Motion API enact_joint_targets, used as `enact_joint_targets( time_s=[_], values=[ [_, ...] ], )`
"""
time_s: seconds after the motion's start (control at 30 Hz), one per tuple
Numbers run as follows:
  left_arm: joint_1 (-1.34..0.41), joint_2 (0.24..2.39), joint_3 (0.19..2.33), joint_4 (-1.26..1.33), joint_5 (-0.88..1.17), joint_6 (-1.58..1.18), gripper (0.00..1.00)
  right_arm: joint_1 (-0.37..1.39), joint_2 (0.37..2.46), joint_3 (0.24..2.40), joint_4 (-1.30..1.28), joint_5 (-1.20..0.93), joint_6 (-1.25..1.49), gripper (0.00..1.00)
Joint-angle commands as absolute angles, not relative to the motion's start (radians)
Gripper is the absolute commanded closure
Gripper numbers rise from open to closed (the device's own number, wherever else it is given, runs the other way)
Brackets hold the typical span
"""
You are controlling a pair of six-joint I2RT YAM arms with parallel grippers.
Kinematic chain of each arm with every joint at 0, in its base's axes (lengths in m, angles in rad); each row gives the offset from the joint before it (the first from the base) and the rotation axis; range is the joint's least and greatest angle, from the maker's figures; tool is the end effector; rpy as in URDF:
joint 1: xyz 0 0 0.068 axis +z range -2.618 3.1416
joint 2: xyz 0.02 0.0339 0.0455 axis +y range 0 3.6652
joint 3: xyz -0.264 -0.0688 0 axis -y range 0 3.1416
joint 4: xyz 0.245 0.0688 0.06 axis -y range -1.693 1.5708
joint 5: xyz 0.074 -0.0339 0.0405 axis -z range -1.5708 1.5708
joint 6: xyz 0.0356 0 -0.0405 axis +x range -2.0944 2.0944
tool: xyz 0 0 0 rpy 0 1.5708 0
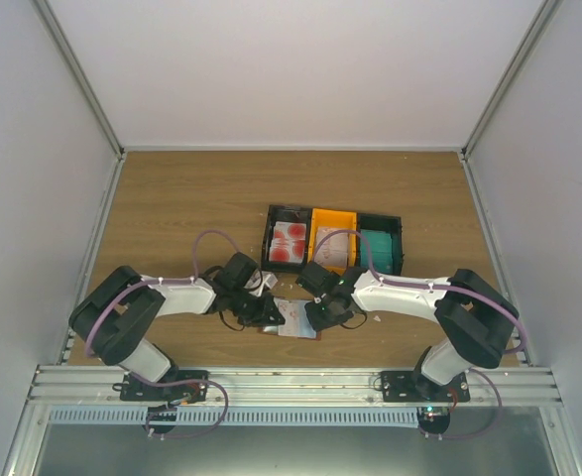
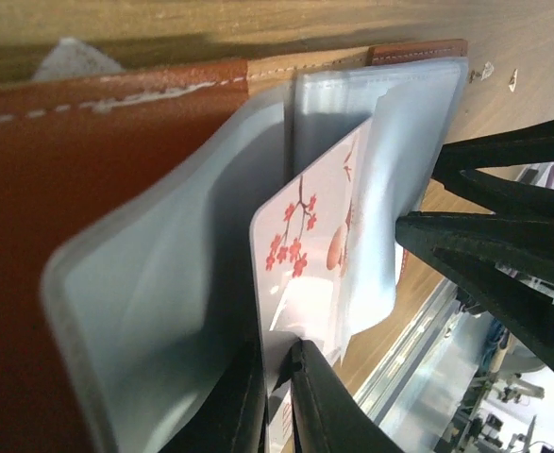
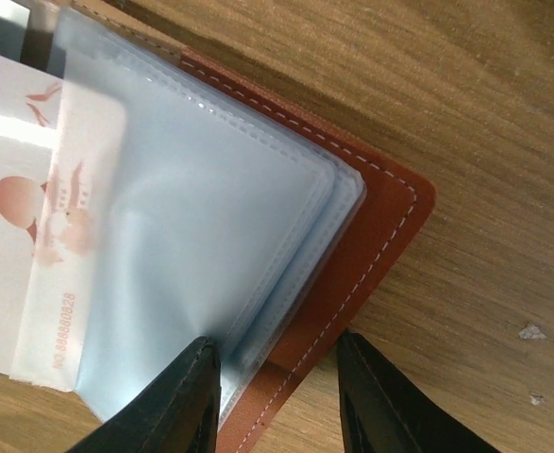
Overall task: Put the credit cards into the card holder
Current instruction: Insert the credit card into the card holder.
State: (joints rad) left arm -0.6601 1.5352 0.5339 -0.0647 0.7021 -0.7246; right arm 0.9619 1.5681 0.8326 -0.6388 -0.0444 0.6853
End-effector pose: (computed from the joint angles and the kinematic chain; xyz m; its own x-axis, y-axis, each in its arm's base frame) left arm 0.1772 -0.1667 0.1148 -0.9916 0.1291 0.0126 0.0770 0.6639 -0.7438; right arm 0.1489 0.2163 0.1501 -0.9561 -0.2657 -0.1236 -0.2833 0.9461 0.1573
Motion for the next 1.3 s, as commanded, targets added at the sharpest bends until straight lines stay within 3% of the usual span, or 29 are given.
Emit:
enact_joint_targets(
  time_s=[0.0,0.3,0.53,0.9,1.27],
  values=[
    [-0.668,1.568,0.561,-0.050,0.684,-0.677,0.88,0.968,1.621,0.814,-0.643,-0.015,0.681,0.65],
    [-0.716,1.586,0.612,-0.061,0.643,-0.666,0.86,0.968,1.623,0.819,-0.637,-0.018,0.679,0.68],
    [-0.754,1.583,0.618,-0.079,0.527,-0.723,0.97,0.968,1.609,0.816,-0.632,-0.018,0.696,0.69],
    [-0.790,1.443,0.480,0.015,0.365,-0.896,1.00,0.968,1.605,0.788,-0.609,-0.047,0.706,0.81],
    [-0.827,1.389,0.349,0.196,0.346,-1.053,1.00,0.968,1.578,0.730,-0.520,-0.198,0.766,0.93]
  ],
)
